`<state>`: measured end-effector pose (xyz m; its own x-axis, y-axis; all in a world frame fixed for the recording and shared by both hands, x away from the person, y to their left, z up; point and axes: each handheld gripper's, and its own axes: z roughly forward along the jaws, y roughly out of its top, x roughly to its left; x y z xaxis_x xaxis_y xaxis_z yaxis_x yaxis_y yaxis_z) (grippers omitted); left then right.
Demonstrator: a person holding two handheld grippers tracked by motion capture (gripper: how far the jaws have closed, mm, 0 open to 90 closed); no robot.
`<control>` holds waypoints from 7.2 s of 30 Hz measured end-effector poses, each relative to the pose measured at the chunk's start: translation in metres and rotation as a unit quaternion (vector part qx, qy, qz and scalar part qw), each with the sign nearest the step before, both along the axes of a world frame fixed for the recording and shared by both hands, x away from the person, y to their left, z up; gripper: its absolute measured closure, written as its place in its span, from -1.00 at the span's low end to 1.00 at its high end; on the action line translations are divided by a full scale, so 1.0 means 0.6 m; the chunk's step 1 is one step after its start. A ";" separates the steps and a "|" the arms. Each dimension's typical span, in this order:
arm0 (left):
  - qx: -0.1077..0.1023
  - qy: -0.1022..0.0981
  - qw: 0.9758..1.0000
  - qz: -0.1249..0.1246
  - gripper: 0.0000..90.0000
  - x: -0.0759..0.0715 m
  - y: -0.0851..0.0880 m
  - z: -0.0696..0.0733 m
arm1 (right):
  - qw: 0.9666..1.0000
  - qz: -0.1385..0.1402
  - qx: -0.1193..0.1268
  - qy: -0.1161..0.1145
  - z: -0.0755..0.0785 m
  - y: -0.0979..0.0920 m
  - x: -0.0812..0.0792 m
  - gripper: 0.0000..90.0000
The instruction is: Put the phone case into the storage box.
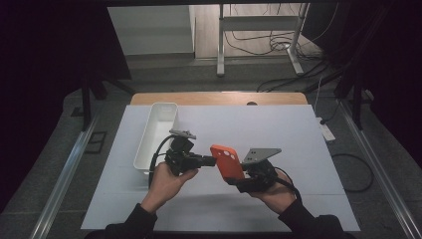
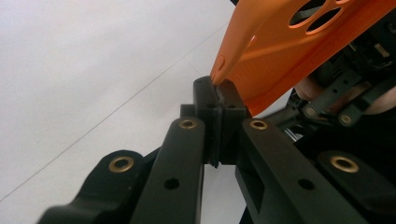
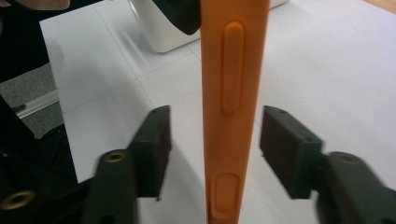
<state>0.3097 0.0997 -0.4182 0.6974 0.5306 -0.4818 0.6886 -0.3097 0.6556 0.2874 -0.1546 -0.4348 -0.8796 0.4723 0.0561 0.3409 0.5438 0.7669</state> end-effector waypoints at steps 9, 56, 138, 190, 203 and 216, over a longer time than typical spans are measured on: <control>0.014 -0.007 1.000 0.010 0.98 0.001 0.005 -0.001 | 1.000 -0.021 0.001 0.012 -0.004 -0.004 0.007 -0.69; 0.056 -0.023 0.997 0.045 0.98 0.026 0.061 0.009 | 0.997 -0.077 -0.021 0.014 -0.011 -0.096 -0.019 -1.00; 0.117 -0.021 0.985 0.129 0.98 0.142 0.171 0.104 | 0.962 -0.265 -0.062 0.016 -0.017 -0.293 -0.076 -1.00; 0.152 -0.003 0.955 0.255 0.98 0.214 0.282 0.106 | 0.964 -0.254 -0.071 0.024 -0.019 -0.290 -0.075 -1.00; 0.164 0.003 0.951 0.263 0.98 0.235 0.283 0.077 | 0.965 -0.251 -0.074 0.025 -0.019 -0.289 -0.075 -1.00; 0.170 0.009 0.950 0.262 0.98 0.252 0.279 0.049 | 0.966 -0.246 -0.075 0.025 -0.019 -0.288 -0.076 -1.00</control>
